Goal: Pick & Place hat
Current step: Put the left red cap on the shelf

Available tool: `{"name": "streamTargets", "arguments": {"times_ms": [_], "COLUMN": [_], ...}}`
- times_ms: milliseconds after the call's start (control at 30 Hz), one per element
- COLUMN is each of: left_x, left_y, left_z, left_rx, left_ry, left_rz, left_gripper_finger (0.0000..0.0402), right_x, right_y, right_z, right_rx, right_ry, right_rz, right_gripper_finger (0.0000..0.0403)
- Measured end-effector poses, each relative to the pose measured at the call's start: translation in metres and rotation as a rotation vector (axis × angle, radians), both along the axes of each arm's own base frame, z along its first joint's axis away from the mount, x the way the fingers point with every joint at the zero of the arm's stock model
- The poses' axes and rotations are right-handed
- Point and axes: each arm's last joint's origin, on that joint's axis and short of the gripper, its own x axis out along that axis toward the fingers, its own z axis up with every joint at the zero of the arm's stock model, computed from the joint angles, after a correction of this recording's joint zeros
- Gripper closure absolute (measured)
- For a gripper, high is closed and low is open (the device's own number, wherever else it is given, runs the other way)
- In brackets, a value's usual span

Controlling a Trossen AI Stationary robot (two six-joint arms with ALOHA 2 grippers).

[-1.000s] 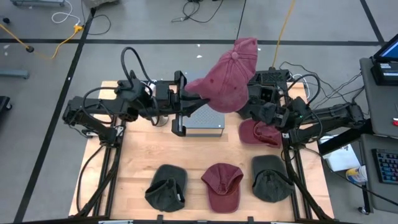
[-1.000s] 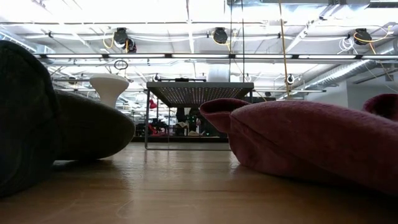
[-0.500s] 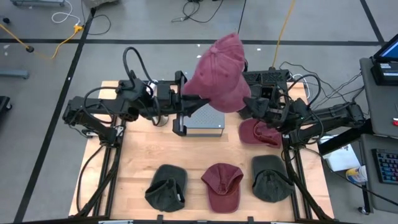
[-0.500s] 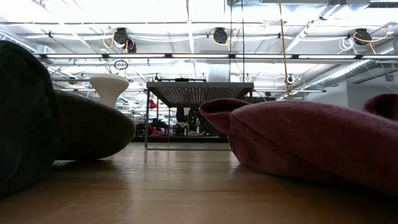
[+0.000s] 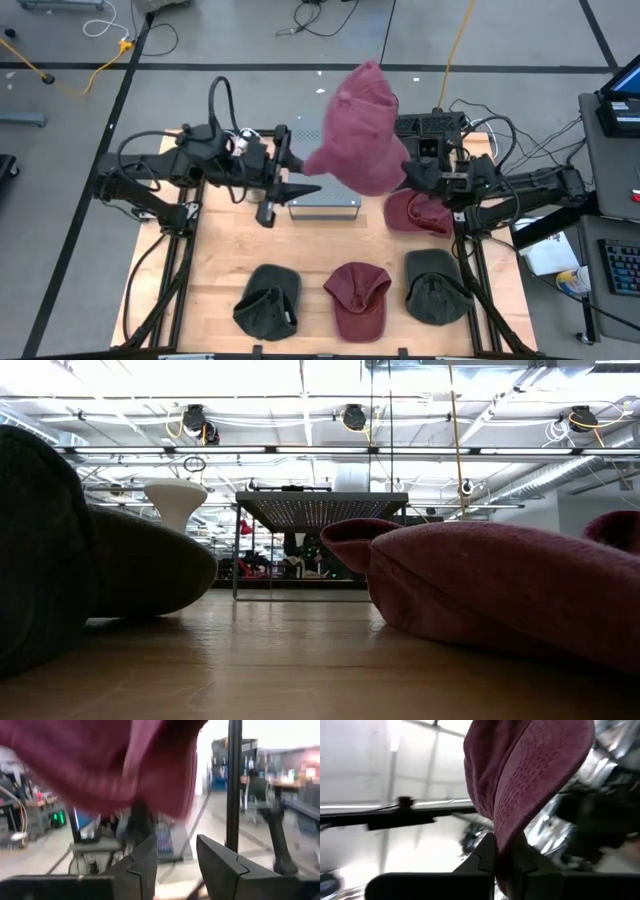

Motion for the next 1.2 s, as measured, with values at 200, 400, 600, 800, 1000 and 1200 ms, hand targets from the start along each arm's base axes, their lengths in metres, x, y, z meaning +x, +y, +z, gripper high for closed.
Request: {"name": "streamTargets", "arguments": {"times_ms": [200,400,600,800,1000,1200], "left_x": [-0.020,-0.040,-0.046,-0.047,-0.047,-0.045], "left_y": [0.007,0.012,0.013,0.013,0.011,0.011], "left_z": [0.012,0.020,0.023,0.024,0.024,0.023], "left_rx": [0.015,0.023,0.053,0.067,0.136,0.206], "left_ry": [-0.029,-0.042,-0.065,-0.078,-0.095,-0.107], "left_rz": [0.003,-0.007,-0.049,-0.060,-0.100,-0.089], "left_gripper_finger": [0.0239,0.0239,0.0243,0.0221,0.0184,0.0158], "right_x": [0.008,0.037,0.081,0.121,0.149,0.167], "right_y": [0.003,0.008,0.013,0.015,0.017,0.022], "right_z": [0.004,0.023,0.037,0.038,0.036,0.032], "right_rx": [-0.037,-0.110,-0.134,-0.100,-0.026,0.062], "right_ry": [-0.012,-0.021,-0.008,-0.010,-0.084,-0.120], "right_rz": [0.137,0.282,0.414,0.503,0.545,0.555], "right_gripper_finger": [0.0399,0.0398,0.0396,0.0395,0.0394,0.0393]}}
